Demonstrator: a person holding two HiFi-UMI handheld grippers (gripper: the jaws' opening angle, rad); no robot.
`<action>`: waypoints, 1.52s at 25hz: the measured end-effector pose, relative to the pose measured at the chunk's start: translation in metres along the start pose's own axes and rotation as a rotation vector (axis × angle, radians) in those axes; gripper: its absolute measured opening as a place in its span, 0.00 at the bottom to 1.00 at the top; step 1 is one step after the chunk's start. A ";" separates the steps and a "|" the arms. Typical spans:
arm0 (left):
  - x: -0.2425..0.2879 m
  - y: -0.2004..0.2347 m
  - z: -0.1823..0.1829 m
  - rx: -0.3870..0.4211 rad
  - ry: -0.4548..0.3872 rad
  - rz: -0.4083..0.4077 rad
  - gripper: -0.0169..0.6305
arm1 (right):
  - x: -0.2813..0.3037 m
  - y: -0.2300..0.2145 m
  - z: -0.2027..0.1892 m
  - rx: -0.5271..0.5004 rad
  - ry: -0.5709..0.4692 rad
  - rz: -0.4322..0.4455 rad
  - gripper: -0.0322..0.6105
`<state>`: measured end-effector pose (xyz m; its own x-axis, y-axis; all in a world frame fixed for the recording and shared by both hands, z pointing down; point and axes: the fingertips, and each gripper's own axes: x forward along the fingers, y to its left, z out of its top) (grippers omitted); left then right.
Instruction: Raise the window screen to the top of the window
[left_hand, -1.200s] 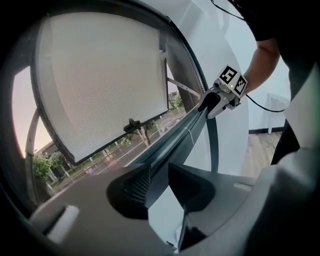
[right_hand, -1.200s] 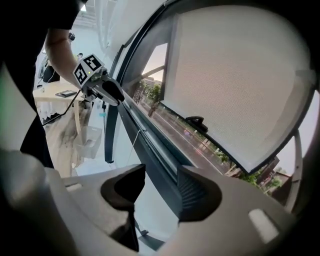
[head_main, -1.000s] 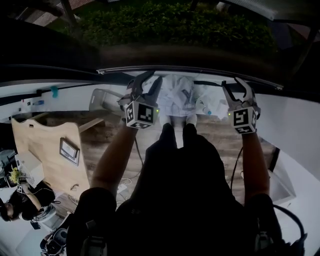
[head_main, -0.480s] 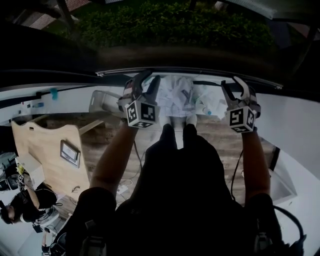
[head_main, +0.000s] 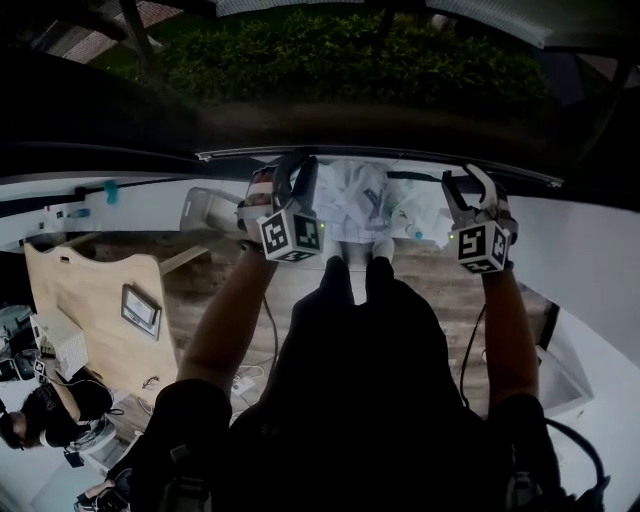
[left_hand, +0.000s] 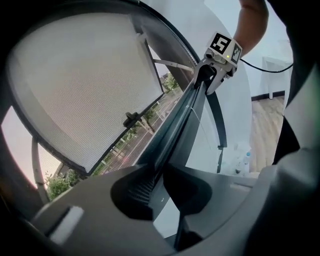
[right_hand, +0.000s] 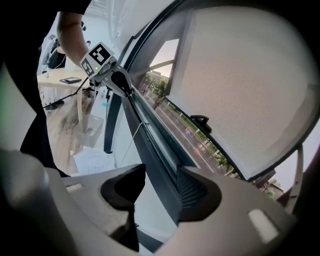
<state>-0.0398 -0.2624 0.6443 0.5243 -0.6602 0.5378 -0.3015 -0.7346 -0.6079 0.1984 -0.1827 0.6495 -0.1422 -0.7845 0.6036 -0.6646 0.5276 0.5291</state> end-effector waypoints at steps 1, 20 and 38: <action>0.001 0.000 -0.001 -0.001 0.001 0.003 0.08 | 0.001 0.002 -0.002 -0.017 0.015 0.001 0.34; -0.015 -0.110 -0.013 0.104 0.116 -0.274 0.03 | 0.001 -0.005 -0.004 -0.210 0.171 -0.026 0.16; -0.002 -0.009 0.010 0.176 0.019 0.073 0.15 | 0.002 -0.010 -0.004 -0.212 0.159 -0.021 0.12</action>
<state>-0.0303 -0.2526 0.6430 0.4903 -0.7147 0.4987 -0.1934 -0.6472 -0.7374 0.2071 -0.1885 0.6480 -0.0022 -0.7438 0.6684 -0.4952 0.5816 0.6454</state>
